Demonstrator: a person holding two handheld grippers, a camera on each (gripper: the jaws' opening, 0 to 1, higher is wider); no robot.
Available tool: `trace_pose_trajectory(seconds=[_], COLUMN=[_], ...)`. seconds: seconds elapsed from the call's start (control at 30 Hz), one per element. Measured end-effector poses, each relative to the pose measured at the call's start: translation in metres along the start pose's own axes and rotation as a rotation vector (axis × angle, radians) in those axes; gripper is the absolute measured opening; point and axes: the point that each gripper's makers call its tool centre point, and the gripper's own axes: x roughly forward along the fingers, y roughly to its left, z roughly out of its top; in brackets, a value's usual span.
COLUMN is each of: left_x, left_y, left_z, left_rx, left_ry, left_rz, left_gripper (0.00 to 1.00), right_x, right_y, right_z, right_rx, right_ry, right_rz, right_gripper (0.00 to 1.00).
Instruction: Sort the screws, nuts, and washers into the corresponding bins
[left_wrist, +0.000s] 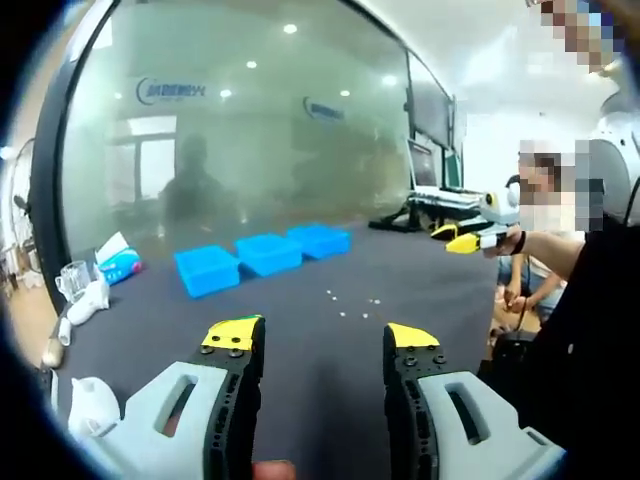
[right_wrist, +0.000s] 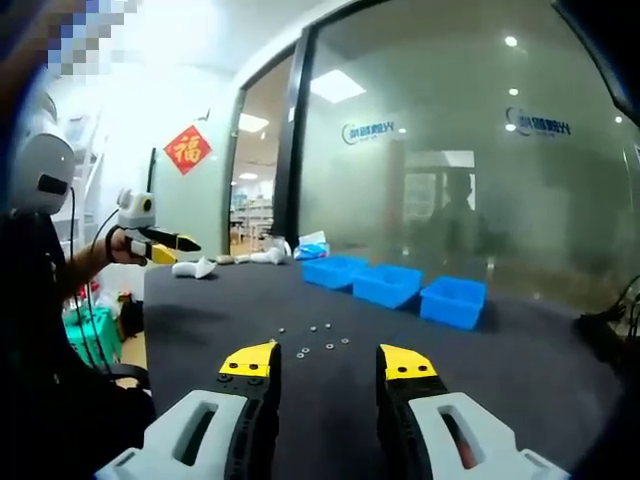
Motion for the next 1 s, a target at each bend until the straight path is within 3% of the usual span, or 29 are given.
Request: trace_pose_trajectory(seconds=[0.4, 1.0], left_x=[0.009, 0.022], left_y=[-0.007, -0.010], left_z=[-0.005, -0.007], left_rx=[-0.007, 0.054], left_ry=[0.036, 0.100], left_rz=[-0.053, -0.106], left_gripper=[0.46, 0.46], right_x=[-0.001, -0.002], right_y=[0.010, 0.024], right_z=[-0.010, -0.026], right_rx=[-0.009, -0.037], right_ry=[0.041, 0.107], right_rz=[0.062, 0.134], right_gripper=[0.35, 0.36])
